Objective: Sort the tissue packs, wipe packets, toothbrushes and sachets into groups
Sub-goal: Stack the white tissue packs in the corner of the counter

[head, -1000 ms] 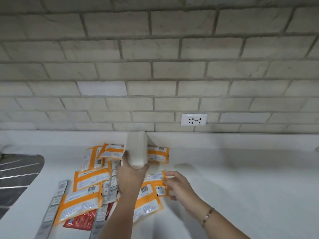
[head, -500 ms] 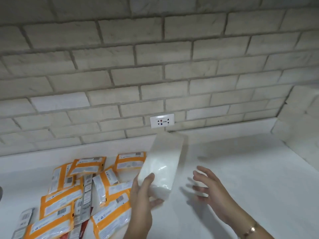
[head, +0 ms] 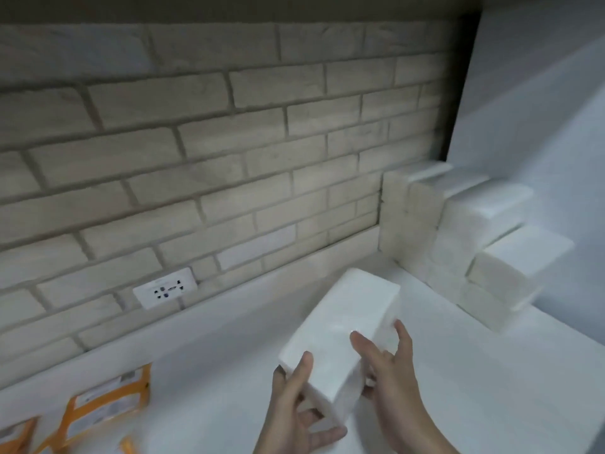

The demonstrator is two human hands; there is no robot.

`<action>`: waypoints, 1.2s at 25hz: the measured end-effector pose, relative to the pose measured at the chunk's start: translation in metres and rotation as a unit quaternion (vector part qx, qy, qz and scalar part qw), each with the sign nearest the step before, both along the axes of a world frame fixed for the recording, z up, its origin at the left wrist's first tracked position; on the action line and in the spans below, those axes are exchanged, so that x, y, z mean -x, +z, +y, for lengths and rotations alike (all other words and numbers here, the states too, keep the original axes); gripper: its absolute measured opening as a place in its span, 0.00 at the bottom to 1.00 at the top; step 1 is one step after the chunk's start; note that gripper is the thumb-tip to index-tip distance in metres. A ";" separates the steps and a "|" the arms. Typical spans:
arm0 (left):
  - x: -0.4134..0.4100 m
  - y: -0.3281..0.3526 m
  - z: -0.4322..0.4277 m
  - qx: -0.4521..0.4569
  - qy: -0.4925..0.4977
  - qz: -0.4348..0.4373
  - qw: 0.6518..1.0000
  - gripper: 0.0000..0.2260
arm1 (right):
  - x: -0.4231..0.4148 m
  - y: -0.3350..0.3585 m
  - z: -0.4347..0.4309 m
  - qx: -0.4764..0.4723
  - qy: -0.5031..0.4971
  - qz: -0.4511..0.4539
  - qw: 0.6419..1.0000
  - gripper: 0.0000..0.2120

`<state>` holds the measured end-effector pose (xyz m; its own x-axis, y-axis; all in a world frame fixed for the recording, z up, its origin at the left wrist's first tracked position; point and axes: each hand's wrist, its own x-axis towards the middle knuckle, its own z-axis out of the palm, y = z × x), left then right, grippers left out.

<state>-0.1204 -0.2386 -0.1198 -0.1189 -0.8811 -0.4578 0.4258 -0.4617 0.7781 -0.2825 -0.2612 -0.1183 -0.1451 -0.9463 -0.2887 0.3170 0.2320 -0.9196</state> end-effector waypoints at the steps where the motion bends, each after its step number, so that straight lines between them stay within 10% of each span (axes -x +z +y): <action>1: 0.019 0.003 -0.007 0.021 -0.019 -0.009 1.000 0.32 | 0.018 0.002 -0.002 0.012 -0.011 -0.006 1.000 0.52; 7: 0.130 0.028 -0.066 0.293 0.098 -0.162 0.937 0.43 | 0.138 0.033 -0.031 0.086 -0.064 0.094 0.990 0.37; 14: 0.218 0.035 -0.165 0.728 0.054 -0.426 0.535 0.46 | 0.287 0.062 -0.062 0.205 -0.204 0.146 0.946 0.38; 17: 0.259 0.033 -0.189 0.778 0.034 -0.464 0.423 0.37 | 0.320 0.061 -0.072 0.238 -0.193 0.189 0.933 0.41; 20: 0.304 0.031 -0.201 0.791 0.038 -0.480 0.378 0.22 | 0.354 0.052 -0.087 0.230 -0.205 0.195 0.931 0.47; 30: 0.411 0.036 -0.246 0.752 -0.003 -0.577 0.318 0.28 | 0.420 0.025 -0.120 0.187 -0.214 0.301 0.910 0.25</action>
